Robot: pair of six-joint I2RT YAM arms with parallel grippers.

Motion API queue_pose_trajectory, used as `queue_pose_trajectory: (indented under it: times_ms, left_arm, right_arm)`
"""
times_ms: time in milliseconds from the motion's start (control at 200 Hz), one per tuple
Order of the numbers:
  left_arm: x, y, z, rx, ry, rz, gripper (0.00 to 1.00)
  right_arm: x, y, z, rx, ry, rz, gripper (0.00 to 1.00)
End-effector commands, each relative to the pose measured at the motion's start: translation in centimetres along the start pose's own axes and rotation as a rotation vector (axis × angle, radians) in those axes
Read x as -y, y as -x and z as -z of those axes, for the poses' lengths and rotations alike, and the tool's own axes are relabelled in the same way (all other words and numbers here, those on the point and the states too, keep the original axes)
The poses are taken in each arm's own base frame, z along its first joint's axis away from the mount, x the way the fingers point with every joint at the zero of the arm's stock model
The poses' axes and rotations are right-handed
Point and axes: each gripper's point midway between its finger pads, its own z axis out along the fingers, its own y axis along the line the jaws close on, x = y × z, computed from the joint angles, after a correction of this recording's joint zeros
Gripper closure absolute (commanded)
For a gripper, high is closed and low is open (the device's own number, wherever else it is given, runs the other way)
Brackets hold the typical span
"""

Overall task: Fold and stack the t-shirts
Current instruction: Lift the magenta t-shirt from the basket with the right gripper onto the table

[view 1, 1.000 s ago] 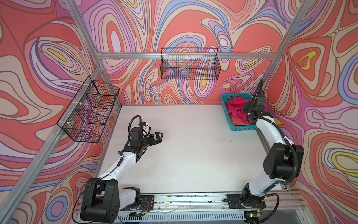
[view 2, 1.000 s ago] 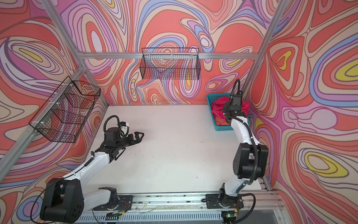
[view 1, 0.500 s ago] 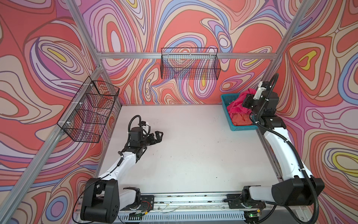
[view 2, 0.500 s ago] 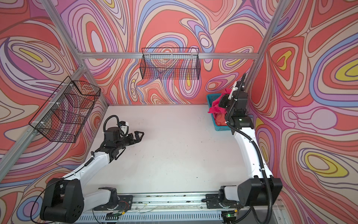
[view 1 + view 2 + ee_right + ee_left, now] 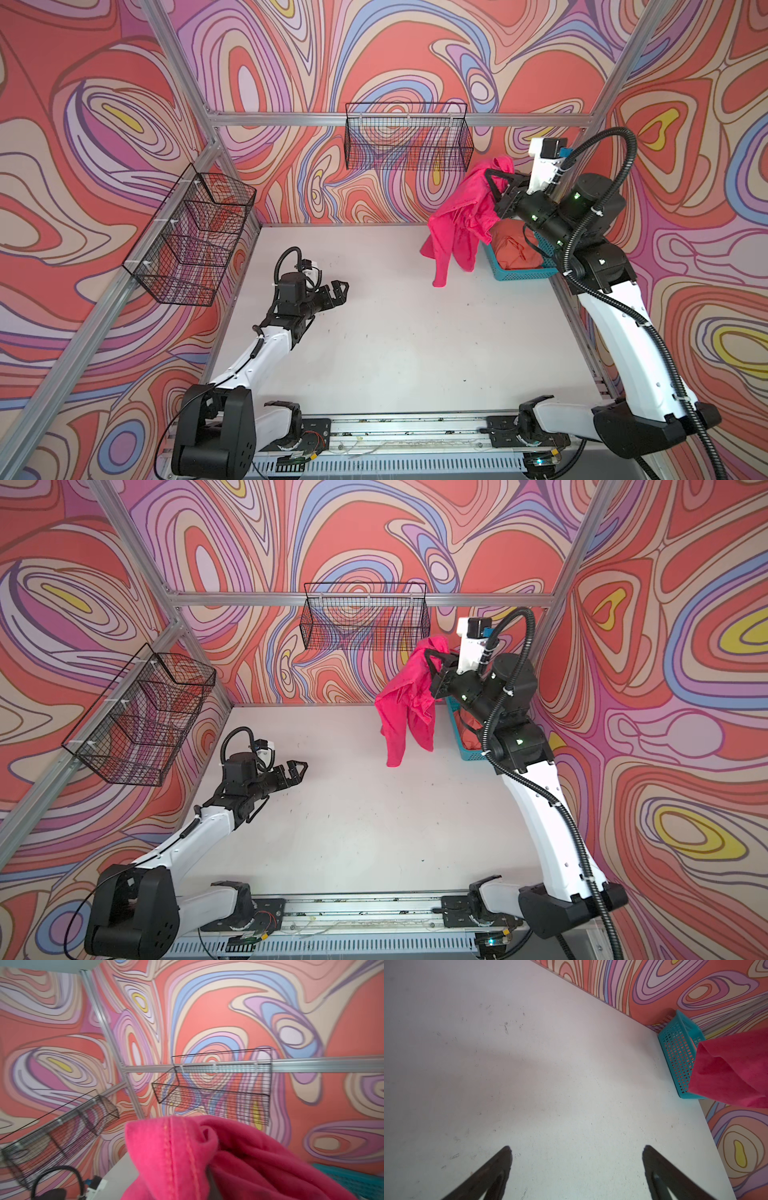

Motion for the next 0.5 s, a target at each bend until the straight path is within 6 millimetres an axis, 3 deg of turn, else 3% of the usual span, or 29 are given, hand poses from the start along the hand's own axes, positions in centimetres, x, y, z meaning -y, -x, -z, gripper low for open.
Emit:
queue_pose_trajectory:
  times_ms: [0, 50, 120, 190, 315, 386, 431, 491]
  left_arm:
    - [-0.7, 0.7, 1.3, 0.038, 0.078, 0.004, 0.00]
    - [-1.1, 1.1, 1.9, 0.059, 0.112, 0.003, 0.00]
    - [-1.4, 1.7, 2.8, 0.086, 0.148, 0.004, 0.00]
    - [-1.5, 2.2, 3.6, 0.108, 0.169, 0.001, 0.00]
    - [-1.5, 2.6, 4.4, 0.127, 0.187, -0.012, 0.00]
    - [-1.4, 2.6, 4.4, 0.125, 0.183, -0.020, 0.00]
    - [-1.4, 2.3, 4.2, 0.110, 0.175, -0.020, 0.00]
    - [-1.3, 2.0, 3.8, 0.094, 0.163, -0.018, 0.00]
  right_arm:
    - [-5.2, -1.2, -1.6, -0.041, 0.243, -0.012, 1.00]
    - [-6.5, -2.9, -2.3, -0.080, 0.300, -0.034, 1.00]
    - [-8.8, -6.9, -3.0, -0.162, 0.381, -0.060, 1.00]
    - [-9.3, -10.6, -3.0, -0.234, 0.399, -0.091, 1.00]
    - [-7.3, -18.3, -0.9, -0.348, 0.319, -0.174, 1.00]
    - [-5.3, -23.6, 1.0, -0.440, 0.225, -0.204, 1.00]
    - [-3.9, -28.2, 2.9, -0.542, 0.152, -0.228, 1.00]
    - [-2.2, -32.2, 4.9, -0.630, 0.058, -0.253, 1.00]
